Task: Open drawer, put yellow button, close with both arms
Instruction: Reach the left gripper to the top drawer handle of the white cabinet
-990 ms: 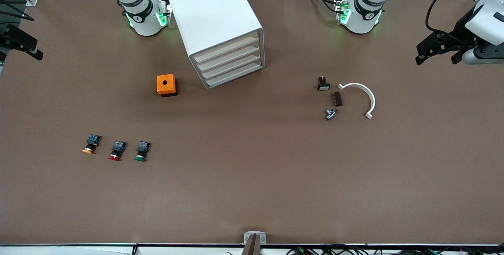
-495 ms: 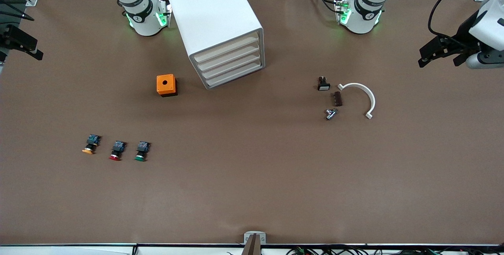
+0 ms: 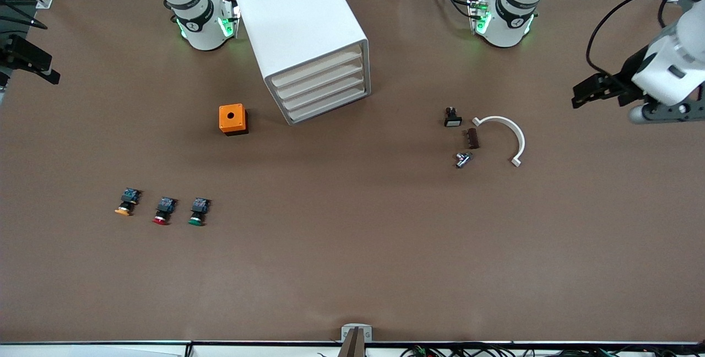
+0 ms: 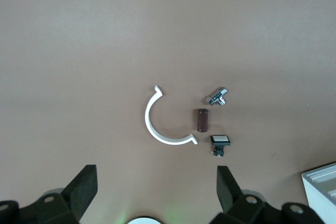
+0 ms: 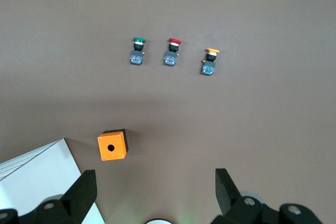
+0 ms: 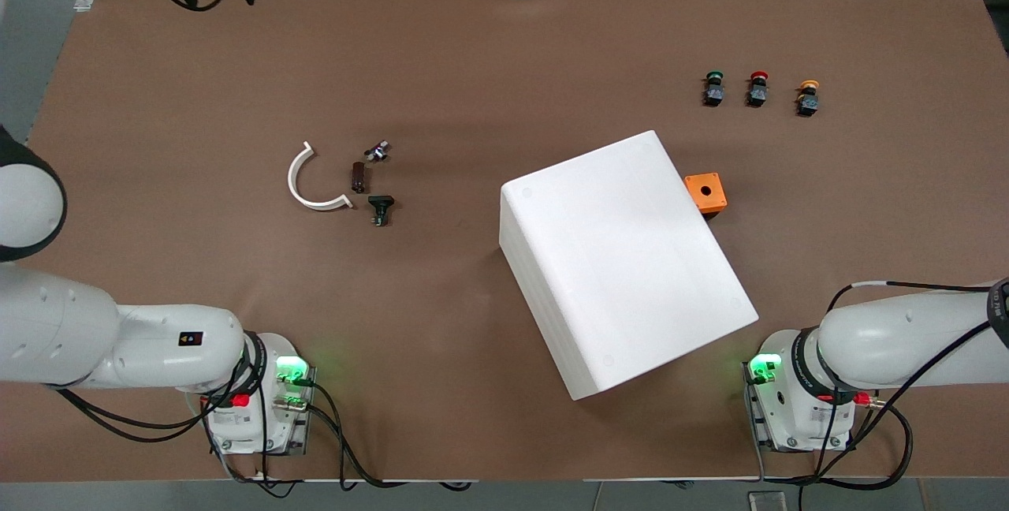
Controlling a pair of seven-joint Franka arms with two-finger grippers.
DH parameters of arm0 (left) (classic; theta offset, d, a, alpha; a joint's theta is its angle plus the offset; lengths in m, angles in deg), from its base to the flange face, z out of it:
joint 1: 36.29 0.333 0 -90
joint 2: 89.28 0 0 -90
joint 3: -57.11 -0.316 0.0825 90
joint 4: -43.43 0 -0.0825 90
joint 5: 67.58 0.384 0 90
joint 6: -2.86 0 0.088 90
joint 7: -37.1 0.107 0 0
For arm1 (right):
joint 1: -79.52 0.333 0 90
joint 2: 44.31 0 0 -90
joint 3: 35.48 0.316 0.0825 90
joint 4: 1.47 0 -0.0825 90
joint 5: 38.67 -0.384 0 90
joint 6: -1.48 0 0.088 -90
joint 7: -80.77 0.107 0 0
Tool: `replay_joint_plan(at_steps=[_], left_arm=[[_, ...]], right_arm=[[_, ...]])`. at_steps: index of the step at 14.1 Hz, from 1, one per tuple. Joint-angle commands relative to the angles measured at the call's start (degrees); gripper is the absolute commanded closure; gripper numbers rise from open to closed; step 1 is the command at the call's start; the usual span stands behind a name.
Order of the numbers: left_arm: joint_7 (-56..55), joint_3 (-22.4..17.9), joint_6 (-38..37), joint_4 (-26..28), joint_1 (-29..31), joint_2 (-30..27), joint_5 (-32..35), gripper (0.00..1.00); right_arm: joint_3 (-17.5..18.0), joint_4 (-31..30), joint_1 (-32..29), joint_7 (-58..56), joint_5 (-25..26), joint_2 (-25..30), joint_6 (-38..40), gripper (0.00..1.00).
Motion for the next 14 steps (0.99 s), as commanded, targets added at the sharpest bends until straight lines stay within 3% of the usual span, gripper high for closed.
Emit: replay_joint_plan(at_steps=[1,9,14], left_arm=[[-5.5,2.2,-1.2,-2.8,-4.0,5.2,0.7,0.0],[-27.6,2.6,-1.2,-10.8,-17.1,21.3,0.6,0.0],[-48.1,2.6,-1.2,-14.5,-23.7,29.4,0.6,0.0]], right_arm=[[0.3,-1.3,0.2,-0.1,0.6,1.6,-0.3,0.0],[0.3,-1.2,1.0,-0.1,0.7,1.5,-0.6,0.0],[0.1,-1.3,0.7,-0.2,0.8,1.5,-0.2,0.0]])
